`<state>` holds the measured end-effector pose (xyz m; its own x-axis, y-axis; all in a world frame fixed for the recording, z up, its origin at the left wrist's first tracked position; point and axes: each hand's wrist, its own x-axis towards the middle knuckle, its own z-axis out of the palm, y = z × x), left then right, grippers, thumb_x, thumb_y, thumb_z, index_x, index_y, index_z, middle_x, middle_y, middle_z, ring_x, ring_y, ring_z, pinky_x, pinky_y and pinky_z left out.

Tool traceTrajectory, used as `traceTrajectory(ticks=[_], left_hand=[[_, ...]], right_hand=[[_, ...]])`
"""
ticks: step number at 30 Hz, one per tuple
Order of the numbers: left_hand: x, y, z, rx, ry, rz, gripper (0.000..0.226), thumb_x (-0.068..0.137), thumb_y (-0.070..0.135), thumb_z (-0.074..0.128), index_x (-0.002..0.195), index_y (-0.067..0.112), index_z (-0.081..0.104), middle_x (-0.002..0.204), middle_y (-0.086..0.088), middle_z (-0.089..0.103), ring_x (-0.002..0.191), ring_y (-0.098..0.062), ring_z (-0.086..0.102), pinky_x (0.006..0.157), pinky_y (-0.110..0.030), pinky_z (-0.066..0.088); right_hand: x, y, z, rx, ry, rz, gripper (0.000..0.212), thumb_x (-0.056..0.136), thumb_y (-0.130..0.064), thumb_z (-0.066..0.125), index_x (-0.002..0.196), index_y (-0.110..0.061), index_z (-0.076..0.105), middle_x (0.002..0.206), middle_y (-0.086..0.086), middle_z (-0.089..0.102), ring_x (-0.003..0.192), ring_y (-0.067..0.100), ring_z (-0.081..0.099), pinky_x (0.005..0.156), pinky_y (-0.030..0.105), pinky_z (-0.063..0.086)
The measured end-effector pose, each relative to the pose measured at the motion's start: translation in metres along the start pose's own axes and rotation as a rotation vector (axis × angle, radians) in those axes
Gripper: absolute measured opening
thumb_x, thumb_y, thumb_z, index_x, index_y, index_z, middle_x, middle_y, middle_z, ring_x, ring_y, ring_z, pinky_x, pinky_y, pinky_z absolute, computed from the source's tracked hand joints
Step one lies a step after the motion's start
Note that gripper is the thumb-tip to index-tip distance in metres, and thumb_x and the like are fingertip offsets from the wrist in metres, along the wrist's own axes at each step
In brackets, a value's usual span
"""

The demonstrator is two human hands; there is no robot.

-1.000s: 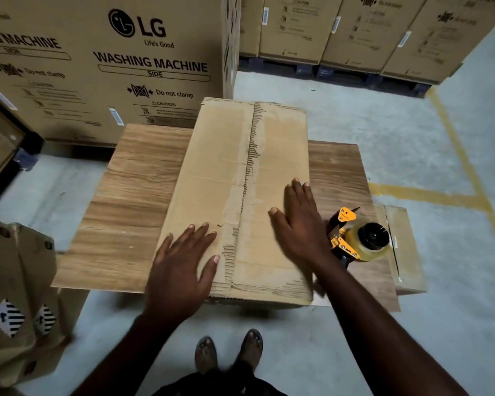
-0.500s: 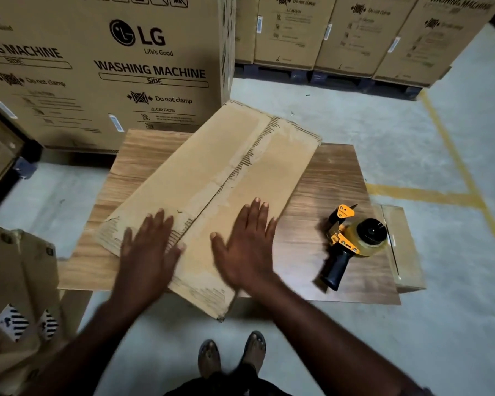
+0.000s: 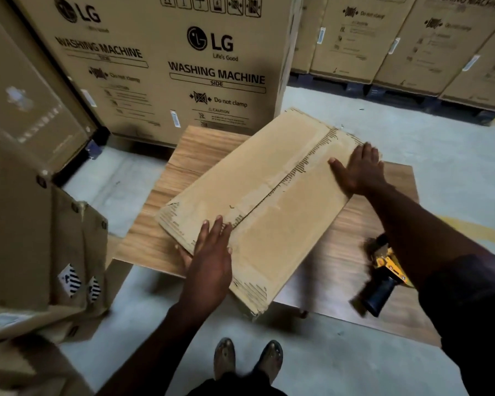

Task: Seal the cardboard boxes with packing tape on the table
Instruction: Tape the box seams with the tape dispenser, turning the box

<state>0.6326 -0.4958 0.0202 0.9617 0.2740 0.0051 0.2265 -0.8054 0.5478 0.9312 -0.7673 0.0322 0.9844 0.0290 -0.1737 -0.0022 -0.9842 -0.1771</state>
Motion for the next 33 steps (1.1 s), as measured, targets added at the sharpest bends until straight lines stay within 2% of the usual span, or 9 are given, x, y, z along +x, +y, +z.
traceTrajectory(ticks=[4, 5, 8, 11, 14, 17, 25, 30, 33], left_hand=[[-0.002, 0.004, -0.005, -0.034, 0.017, 0.041, 0.051, 0.104, 0.009, 0.047, 0.153, 0.021, 0.040, 0.163, 0.013, 0.016, 0.151, -0.009, 0.002, 0.100, -0.016, -0.036], [-0.002, 0.004, -0.005, -0.057, 0.013, 0.042, 0.050, 0.104, 0.010, 0.047, 0.152, 0.022, 0.042, 0.163, 0.014, 0.016, 0.150, -0.007, 0.002, 0.103, -0.018, -0.034], [0.003, -0.003, -0.005, -0.102, -0.027, 0.029, 0.050, 0.101, 0.021, 0.041, 0.150, 0.032, 0.041, 0.160, 0.023, 0.015, 0.147, 0.002, 0.000, 0.116, -0.057, -0.014], [0.017, -0.020, -0.010, -0.141, -0.046, 0.041, 0.053, 0.094, 0.031, 0.039, 0.147, 0.033, 0.048, 0.155, 0.027, 0.021, 0.146, 0.000, 0.008, 0.116, -0.067, -0.003], [0.048, -0.046, -0.027, -0.182, -0.068, 0.087, 0.043, 0.099, 0.026, 0.050, 0.142, 0.026, 0.055, 0.151, 0.021, 0.033, 0.149, -0.011, 0.020, 0.122, -0.048, 0.018], [0.085, -0.061, -0.047, -0.168, -0.057, 0.080, 0.036, 0.101, 0.012, 0.058, 0.135, 0.023, 0.062, 0.144, 0.019, 0.043, 0.147, -0.012, 0.029, 0.114, -0.026, 0.021], [0.152, -0.069, -0.079, -0.227, -0.079, -0.053, 0.032, 0.089, 0.009, 0.073, 0.103, 0.038, 0.072, 0.121, 0.011, 0.069, 0.125, 0.002, 0.050, 0.102, -0.007, 0.028], [0.173, -0.069, -0.088, -0.260, -0.110, -0.130, 0.039, 0.083, 0.005, 0.079, 0.087, 0.044, 0.074, 0.113, 0.009, 0.072, 0.116, -0.006, 0.061, 0.107, -0.024, 0.039], [0.178, -0.063, -0.091, -0.280, -0.121, -0.192, 0.032, 0.085, 0.007, 0.077, 0.104, 0.033, 0.077, 0.115, 0.006, 0.070, 0.110, -0.013, 0.059, 0.101, -0.032, 0.044]], right_hand=[[0.001, 0.010, -0.003, -0.051, 0.095, -0.035, 0.097, 0.093, -0.077, 0.028, 0.154, -0.001, 0.025, 0.163, 0.021, 0.019, 0.149, 0.039, 0.020, 0.120, 0.057, 0.018], [0.003, 0.013, -0.008, -0.059, 0.112, -0.045, 0.092, 0.095, -0.074, 0.032, 0.150, -0.001, 0.032, 0.159, 0.022, 0.027, 0.146, 0.039, 0.026, 0.118, 0.057, 0.021], [0.010, 0.017, -0.022, -0.081, 0.118, -0.029, 0.079, 0.096, -0.066, 0.044, 0.143, -0.003, 0.042, 0.148, 0.025, 0.038, 0.138, 0.041, 0.035, 0.113, 0.053, 0.029], [0.009, 0.017, -0.026, -0.068, 0.127, 0.034, 0.078, 0.094, -0.062, 0.051, 0.141, 0.000, 0.043, 0.144, 0.028, 0.039, 0.134, 0.043, 0.037, 0.110, 0.050, 0.036], [-0.006, 0.016, -0.018, -0.028, 0.206, 0.060, 0.077, 0.093, -0.060, 0.053, 0.136, 0.004, 0.044, 0.138, 0.029, 0.041, 0.129, 0.044, 0.038, 0.106, 0.049, 0.037], [-0.024, 0.020, -0.014, 0.044, 0.280, 0.093, 0.075, 0.091, -0.058, 0.054, 0.130, 0.006, 0.048, 0.133, 0.030, 0.044, 0.126, 0.044, 0.039, 0.104, 0.049, 0.037], [-0.104, 0.016, -0.002, 0.085, 0.326, 0.136, 0.055, 0.093, -0.044, 0.058, 0.118, 0.005, 0.053, 0.124, 0.030, 0.049, 0.123, 0.045, 0.043, 0.088, 0.048, 0.047], [-0.136, 0.031, -0.002, 0.008, 0.241, 0.169, 0.059, 0.094, -0.051, 0.059, 0.120, 0.001, 0.054, 0.123, 0.027, 0.052, 0.115, 0.046, 0.052, 0.087, 0.048, 0.048], [-0.117, 0.047, -0.003, 0.149, 0.179, 0.275, 0.062, 0.095, -0.055, 0.055, 0.124, 0.000, 0.051, 0.125, 0.028, 0.055, 0.118, 0.046, 0.054, 0.093, 0.049, 0.046]])
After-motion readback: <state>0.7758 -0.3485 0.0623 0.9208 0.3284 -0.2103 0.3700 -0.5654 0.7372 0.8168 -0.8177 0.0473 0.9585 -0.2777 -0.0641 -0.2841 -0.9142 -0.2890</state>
